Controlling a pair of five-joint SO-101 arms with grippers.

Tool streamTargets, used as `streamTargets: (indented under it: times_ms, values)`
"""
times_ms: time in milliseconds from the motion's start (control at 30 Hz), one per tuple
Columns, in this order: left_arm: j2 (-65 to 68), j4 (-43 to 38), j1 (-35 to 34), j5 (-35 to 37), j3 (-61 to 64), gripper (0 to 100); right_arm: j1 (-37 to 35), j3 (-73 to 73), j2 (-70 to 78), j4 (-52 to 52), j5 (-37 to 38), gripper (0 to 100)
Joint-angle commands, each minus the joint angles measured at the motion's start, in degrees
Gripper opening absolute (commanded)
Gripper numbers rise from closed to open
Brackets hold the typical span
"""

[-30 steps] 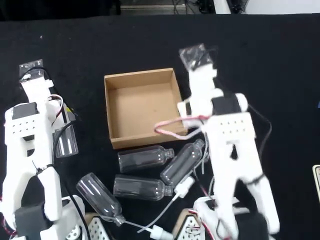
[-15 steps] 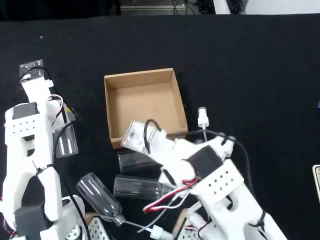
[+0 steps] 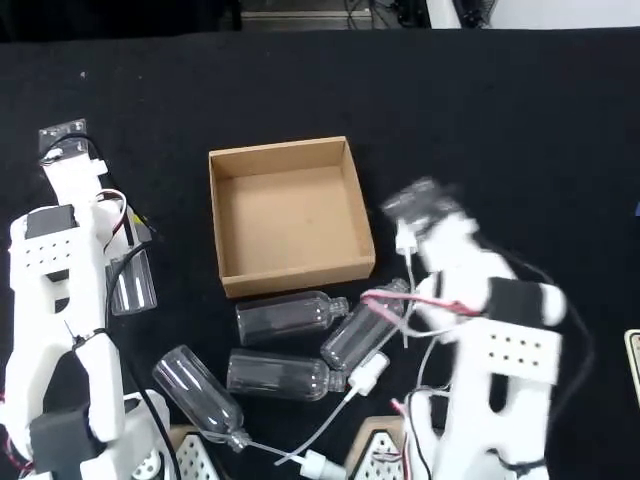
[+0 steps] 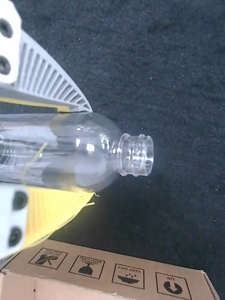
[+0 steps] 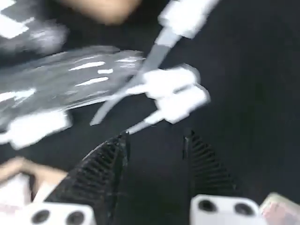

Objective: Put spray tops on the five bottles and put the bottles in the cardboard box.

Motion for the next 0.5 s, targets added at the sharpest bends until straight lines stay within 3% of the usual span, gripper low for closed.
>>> streamTargets:
  times_ms: [0, 267, 467]
  values:
    - [-2.5, -0.5, -0.6, 0.6, -0.7, 9, 7.5, -3.6, 2.2, -5.0, -9.1, 16.9]
    - [-2.5, -0.5, -0.6, 0.6, -0.4, 9, 10.9, -15.5, 23.2, -6.9, -25.8, 17.4]
    - [-2.5, -0.4, -0.6, 0.6, -0.3, 9, 11.3, -17.1, 36.2, -12.5, -29.0, 17.4]
